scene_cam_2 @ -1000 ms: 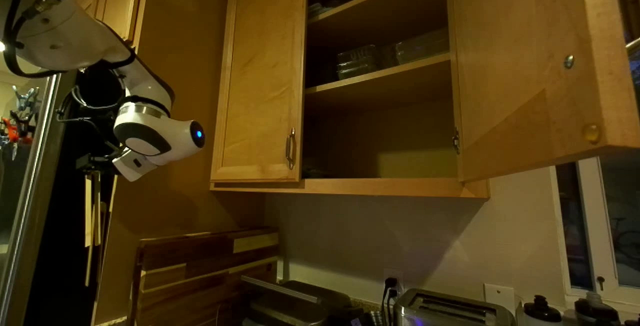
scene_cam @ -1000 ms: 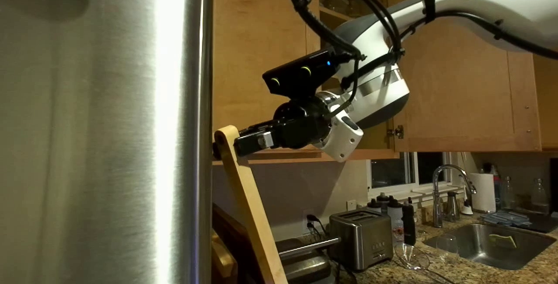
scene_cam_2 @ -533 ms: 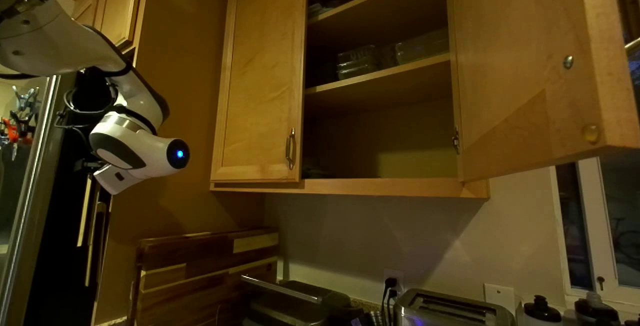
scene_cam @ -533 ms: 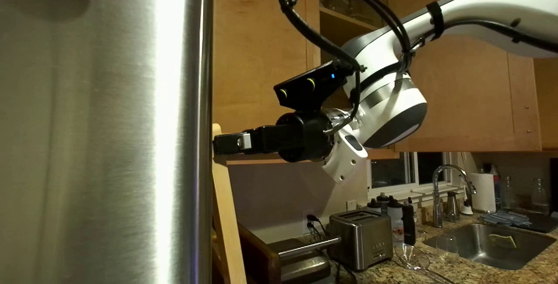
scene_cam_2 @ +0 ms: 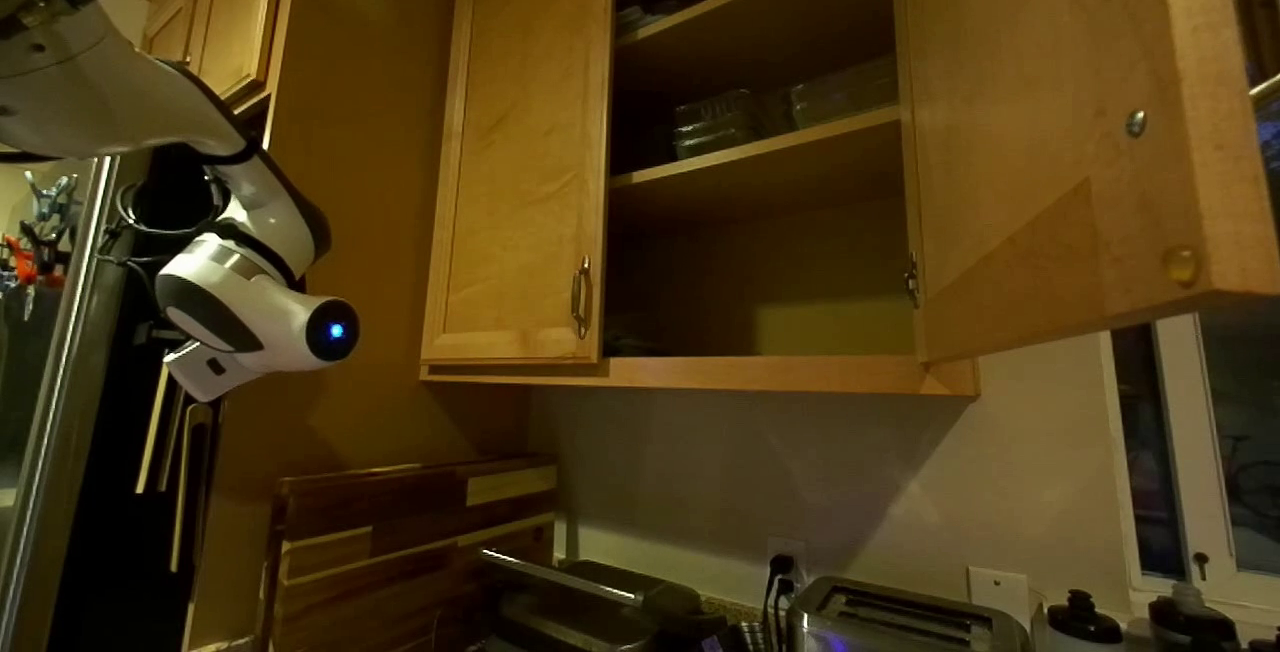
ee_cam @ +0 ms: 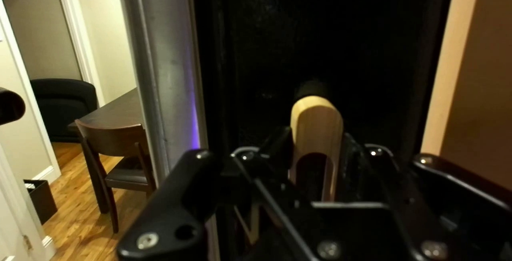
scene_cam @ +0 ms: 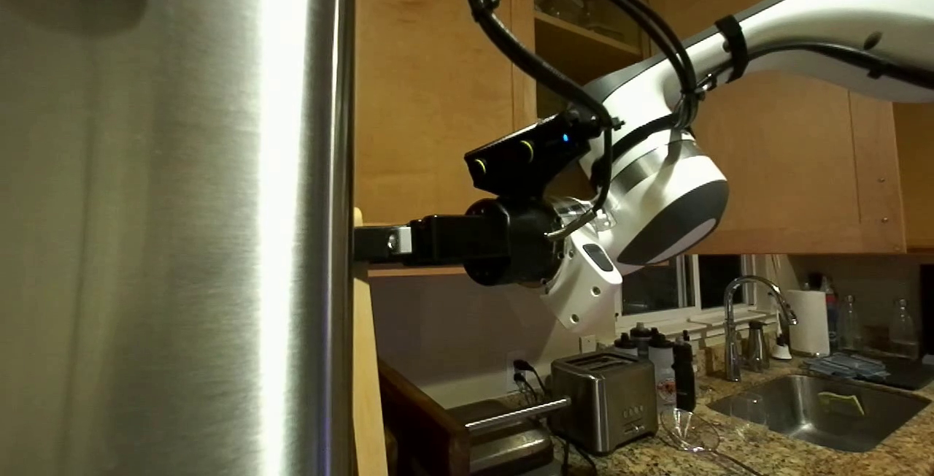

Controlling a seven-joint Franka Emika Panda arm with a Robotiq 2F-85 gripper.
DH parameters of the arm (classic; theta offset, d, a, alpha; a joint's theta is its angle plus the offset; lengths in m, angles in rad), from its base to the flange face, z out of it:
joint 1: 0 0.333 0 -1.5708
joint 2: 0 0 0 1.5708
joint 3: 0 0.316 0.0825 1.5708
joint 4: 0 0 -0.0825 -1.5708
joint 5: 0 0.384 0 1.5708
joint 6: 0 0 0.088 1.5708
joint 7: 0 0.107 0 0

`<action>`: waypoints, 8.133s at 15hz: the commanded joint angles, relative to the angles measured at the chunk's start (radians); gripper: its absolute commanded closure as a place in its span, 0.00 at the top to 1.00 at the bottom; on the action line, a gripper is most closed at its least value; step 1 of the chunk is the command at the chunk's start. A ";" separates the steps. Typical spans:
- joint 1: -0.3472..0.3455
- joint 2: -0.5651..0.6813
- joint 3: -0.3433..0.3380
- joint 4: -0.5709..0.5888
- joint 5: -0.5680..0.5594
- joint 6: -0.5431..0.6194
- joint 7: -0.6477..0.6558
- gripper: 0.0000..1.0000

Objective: Remove the wooden tongs from the cabinet on top of the toaster, put them on the fridge and close the cabinet

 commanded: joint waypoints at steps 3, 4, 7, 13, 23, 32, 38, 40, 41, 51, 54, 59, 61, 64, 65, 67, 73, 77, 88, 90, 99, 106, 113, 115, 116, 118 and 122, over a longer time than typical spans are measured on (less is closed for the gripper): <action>0.043 -0.036 0.018 -0.040 0.125 0.040 -0.077 0.12; 0.049 -0.028 0.027 -0.038 0.140 0.053 -0.092 0.12; 0.057 -0.022 0.040 -0.038 0.162 0.072 -0.116 0.12; 0.072 -0.018 0.080 -0.005 0.141 0.160 -0.118 0.12; 0.098 -0.007 0.142 0.042 0.115 0.308 -0.099 0.58; 0.126 0.035 0.150 0.078 0.075 0.319 -0.089 1.00; 0.101 -0.082 0.083 -0.007 0.053 0.315 -0.076 1.00; 0.094 -0.112 0.056 -0.033 0.046 0.309 -0.063 1.00; 0.092 -0.123 0.043 -0.042 0.047 0.307 -0.062 1.00; 0.082 -0.246 -0.053 -0.161 -0.027 0.268 0.058 1.00; 0.085 -0.295 -0.079 -0.213 -0.073 0.215 0.154 1.00; 0.067 -0.406 -0.089 -0.308 -0.177 0.161 0.315 1.00; 0.042 -0.454 -0.069 -0.335 -0.338 0.159 0.405 1.00; -0.010 -0.483 -0.059 -0.334 -0.612 0.080 0.492 1.00; -0.032 -0.489 -0.064 -0.321 -0.698 0.032 0.509 1.00; -0.088 -0.484 -0.074 -0.277 -0.869 -0.073 0.532 1.00; -0.154 -0.459 -0.070 -0.227 -0.963 -0.134 0.487 1.00; -0.154 -0.459 -0.069 -0.226 -0.970 -0.134 0.488 1.00; -0.322 -0.339 -0.235 -0.101 -1.475 -0.174 0.220 1.00; -0.337 -0.307 -0.262 -0.069 -1.551 -0.185 0.163 1.00; -0.353 -0.272 -0.296 -0.019 -1.790 -0.251 -0.113 1.00; -0.363 -0.267 -0.304 -0.027 -1.778 -0.219 -0.323 1.00; -0.363 -0.262 -0.299 -0.027 -1.777 -0.218 -0.331 1.00; -0.364 -0.269 -0.317 -0.028 -1.832 -0.218 -0.426 1.00; -0.371 -0.274 -0.327 -0.024 -1.886 -0.223 -0.502 1.00; -0.386 -0.276 -0.349 -0.017 -1.957 -0.225 -0.620 1.00; -0.404 -0.271 -0.410 -0.003 -2.063 -0.170 -0.876 1.00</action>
